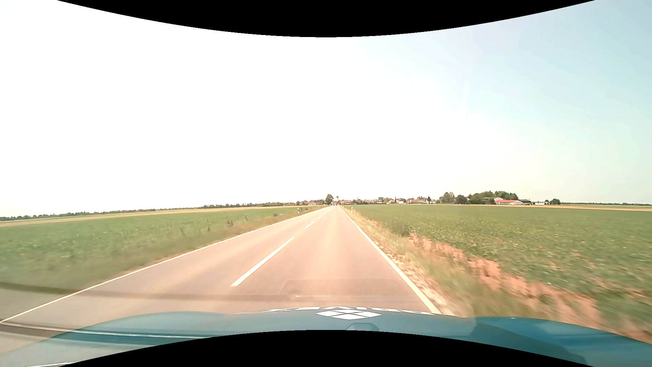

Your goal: Follow the waypoints while adhering to traffic rules and regulations

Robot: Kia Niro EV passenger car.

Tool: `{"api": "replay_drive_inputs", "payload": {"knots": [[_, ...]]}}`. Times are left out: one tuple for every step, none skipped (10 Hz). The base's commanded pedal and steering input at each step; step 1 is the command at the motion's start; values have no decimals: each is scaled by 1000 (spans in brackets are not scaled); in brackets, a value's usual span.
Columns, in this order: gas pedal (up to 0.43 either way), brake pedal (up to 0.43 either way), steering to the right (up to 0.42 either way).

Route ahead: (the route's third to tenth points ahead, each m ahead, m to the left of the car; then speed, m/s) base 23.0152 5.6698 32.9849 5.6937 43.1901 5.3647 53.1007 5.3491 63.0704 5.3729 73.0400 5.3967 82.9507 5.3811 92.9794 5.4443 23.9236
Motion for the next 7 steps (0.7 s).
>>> {"api": "replay_drive_inputs", "payload": {"knots": [[240,0,-1],[240,0,-1],[228,0,-2],[228,0,-2],[228,0,-2],[228,0,-2],[228,0,-3]]}}
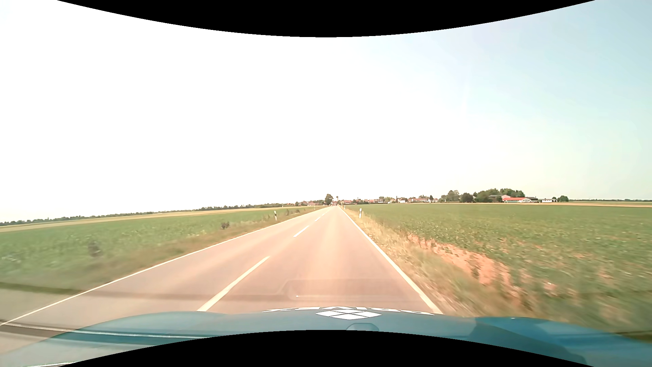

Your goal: Follow the waypoints while adhering to traffic rules and regulations

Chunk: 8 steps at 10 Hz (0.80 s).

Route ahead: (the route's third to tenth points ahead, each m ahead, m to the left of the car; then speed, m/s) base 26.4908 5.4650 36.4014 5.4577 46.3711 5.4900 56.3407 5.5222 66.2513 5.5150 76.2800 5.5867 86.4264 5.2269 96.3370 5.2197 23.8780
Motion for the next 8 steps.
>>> {"api": "replay_drive_inputs", "payload": {"knots": [[228,0,-2],[228,0,-2],[228,0,-2],[228,0,-2],[228,0,-2],[228,0,-2],[228,0,-2],[228,0,-2]]}}
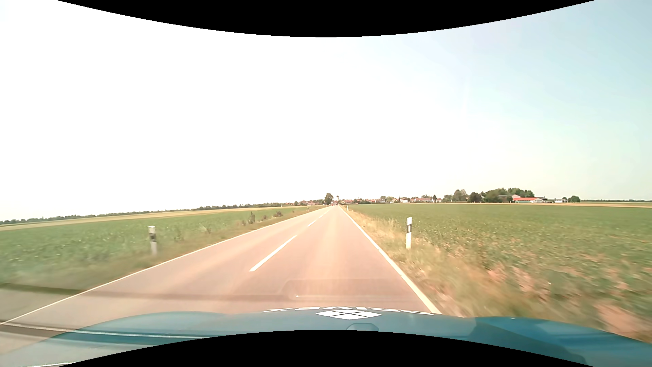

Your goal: Follow the waypoints while adhering to traffic rules and regulations

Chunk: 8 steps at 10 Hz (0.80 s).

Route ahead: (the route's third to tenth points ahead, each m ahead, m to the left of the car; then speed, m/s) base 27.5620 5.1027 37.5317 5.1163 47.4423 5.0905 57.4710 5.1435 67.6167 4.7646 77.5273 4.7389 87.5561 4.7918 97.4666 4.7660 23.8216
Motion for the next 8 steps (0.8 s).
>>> {"api": "replay_drive_inputs", "payload": {"knots": [[228,0,-1],[228,0,-1],[228,0,-1],[228,0,-3],[228,0,-3],[228,0,-3],[228,0,-3],[228,0,-3]]}}
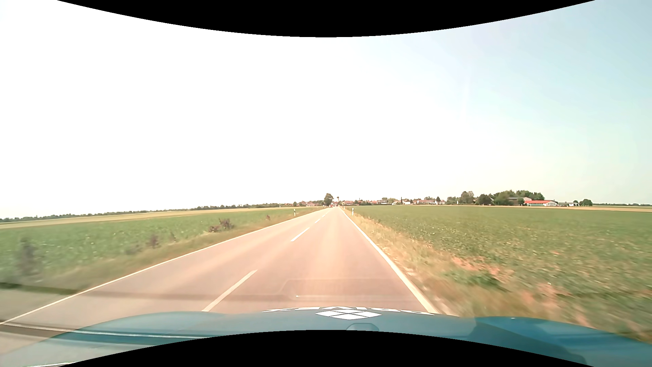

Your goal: Follow the waypoints while adhering to traffic rules and regulations

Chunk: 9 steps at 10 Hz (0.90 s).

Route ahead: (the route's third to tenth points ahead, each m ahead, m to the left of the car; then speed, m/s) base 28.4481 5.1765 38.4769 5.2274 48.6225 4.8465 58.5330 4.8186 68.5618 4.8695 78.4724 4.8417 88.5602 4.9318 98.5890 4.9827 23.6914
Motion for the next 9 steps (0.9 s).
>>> {"api": "replay_drive_inputs", "payload": {"knots": [[228,0,-3],[228,0,-3],[228,0,-2],[220,0,-2],[220,0,-2],[220,0,-2],[220,0,-1],[220,0,-1],[220,0,-1]]}}
